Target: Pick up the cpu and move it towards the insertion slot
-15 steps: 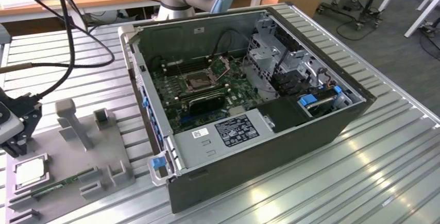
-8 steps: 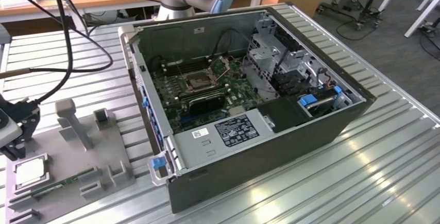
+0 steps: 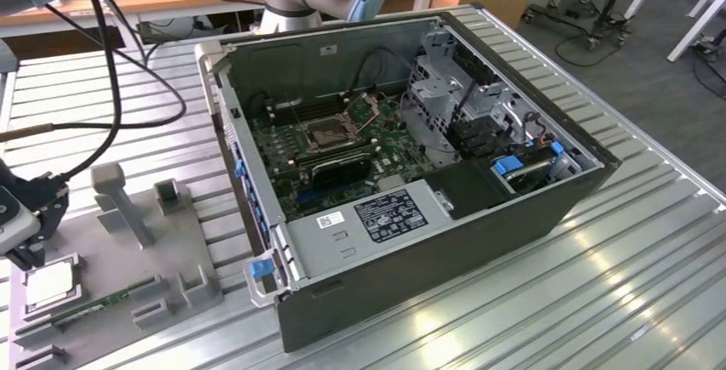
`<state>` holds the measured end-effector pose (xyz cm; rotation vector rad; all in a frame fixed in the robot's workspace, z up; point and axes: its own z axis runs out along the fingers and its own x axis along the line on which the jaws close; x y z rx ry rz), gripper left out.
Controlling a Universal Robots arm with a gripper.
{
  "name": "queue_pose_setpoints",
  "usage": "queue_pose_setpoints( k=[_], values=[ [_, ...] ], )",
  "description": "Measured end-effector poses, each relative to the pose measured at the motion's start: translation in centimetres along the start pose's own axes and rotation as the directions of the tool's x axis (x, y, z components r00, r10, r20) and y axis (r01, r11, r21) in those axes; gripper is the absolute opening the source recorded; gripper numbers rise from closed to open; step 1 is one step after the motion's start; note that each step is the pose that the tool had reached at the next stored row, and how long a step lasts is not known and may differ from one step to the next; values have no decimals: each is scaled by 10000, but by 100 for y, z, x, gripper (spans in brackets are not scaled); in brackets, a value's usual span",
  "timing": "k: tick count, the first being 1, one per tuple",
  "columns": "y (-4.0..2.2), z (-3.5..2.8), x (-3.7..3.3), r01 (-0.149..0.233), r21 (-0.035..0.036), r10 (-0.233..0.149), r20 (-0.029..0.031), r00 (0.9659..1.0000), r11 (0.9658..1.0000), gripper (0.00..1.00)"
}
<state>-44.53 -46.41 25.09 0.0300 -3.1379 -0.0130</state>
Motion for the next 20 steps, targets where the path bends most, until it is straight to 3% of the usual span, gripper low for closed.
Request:
queue_pose_setpoints(
  k=[12, 20],
  values=[
    [10, 164, 52, 1, 0, -1, 0, 10000, 10000, 18],
    [10, 196, 54, 0, -2, 0, 3, 10000, 10000, 18]
  ],
)
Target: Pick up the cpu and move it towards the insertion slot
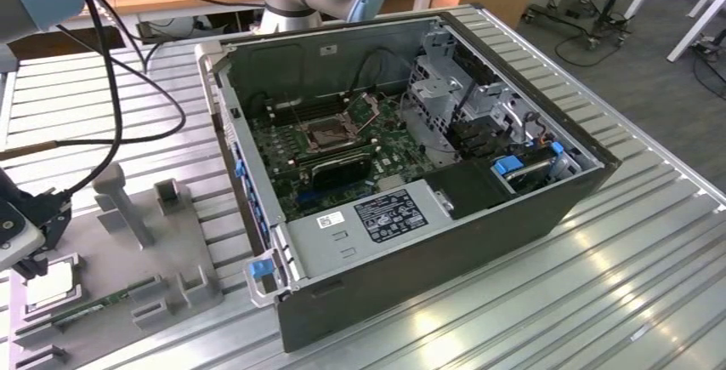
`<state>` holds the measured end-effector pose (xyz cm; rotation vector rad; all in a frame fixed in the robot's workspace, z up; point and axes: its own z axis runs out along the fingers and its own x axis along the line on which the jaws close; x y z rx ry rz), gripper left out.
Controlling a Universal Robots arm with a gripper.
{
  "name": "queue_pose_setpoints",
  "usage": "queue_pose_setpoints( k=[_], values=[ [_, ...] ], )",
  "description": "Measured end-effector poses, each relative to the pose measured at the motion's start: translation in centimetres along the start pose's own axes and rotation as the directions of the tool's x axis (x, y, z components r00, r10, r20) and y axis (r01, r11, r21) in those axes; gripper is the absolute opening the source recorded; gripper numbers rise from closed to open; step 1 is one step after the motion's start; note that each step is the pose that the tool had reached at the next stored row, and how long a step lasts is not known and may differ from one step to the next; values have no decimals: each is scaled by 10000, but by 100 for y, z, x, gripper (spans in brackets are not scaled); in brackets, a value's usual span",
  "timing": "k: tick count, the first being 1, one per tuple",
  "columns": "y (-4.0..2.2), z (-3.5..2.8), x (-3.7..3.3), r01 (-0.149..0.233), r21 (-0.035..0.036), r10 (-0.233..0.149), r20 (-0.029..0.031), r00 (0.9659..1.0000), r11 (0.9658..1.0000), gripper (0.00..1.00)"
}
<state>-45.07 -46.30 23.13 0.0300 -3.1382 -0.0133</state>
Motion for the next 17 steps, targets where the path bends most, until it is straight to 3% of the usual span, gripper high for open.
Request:
queue_pose_setpoints(
  k=[17],
  values=[
    [-2, 171, 0, 0, 1, 0, -2, 10000, 10000, 18]
  ],
)
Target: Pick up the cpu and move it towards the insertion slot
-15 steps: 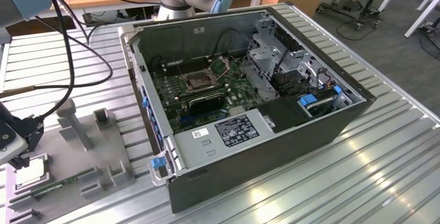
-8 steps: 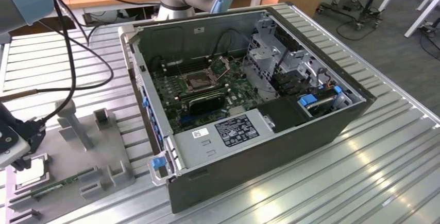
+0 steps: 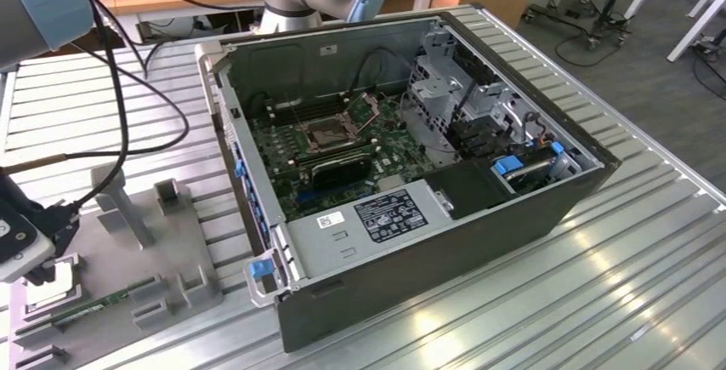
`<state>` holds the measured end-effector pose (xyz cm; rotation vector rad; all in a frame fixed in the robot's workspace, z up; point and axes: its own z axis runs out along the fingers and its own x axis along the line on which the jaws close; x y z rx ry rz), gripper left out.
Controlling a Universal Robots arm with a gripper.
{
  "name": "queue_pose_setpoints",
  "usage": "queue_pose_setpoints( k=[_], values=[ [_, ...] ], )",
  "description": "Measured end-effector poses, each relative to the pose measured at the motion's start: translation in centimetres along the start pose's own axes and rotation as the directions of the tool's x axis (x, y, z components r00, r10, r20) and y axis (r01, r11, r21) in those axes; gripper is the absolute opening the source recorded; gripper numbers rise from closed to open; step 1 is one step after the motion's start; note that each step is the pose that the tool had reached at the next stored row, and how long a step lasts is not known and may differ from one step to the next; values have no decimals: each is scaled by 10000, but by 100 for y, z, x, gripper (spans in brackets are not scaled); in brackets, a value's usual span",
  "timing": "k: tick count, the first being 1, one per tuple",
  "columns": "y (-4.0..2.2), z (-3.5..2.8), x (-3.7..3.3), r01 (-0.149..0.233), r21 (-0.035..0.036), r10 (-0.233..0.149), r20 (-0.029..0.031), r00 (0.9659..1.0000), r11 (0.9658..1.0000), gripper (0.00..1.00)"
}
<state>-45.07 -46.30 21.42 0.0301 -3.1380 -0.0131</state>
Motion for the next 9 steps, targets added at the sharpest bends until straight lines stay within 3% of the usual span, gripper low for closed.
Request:
queue_pose_setpoints(
  k=[9],
  values=[
    [5, 51, 9, -1, 0, 1, 0, 10000, 10000, 18]
  ],
)
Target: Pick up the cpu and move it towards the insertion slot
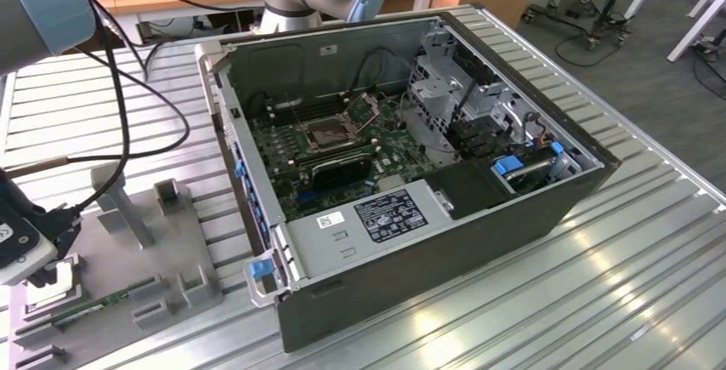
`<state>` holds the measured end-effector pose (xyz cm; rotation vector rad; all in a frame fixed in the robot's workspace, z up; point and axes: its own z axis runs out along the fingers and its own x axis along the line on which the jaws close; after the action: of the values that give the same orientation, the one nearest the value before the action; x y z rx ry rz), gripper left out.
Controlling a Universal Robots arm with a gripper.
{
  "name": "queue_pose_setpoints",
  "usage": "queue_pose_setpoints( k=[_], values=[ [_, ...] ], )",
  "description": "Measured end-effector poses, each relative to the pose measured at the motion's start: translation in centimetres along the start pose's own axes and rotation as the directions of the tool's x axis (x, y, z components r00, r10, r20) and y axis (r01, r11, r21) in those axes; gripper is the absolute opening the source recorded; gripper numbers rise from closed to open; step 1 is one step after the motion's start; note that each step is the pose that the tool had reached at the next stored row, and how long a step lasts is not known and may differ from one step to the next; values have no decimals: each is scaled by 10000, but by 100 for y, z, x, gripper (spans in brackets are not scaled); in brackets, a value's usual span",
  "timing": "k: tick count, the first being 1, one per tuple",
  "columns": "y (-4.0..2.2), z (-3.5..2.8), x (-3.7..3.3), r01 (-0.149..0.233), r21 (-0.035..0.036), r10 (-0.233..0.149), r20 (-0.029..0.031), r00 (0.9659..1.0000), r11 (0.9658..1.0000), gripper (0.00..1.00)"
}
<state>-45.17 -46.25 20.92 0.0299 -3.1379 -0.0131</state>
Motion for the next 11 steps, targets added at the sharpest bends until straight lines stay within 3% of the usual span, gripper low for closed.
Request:
queue_pose_setpoints(
  k=[11],
  values=[
    [31, 16, 28, 3, 1, -3, -2, 10000, 10000, 18]
  ],
)
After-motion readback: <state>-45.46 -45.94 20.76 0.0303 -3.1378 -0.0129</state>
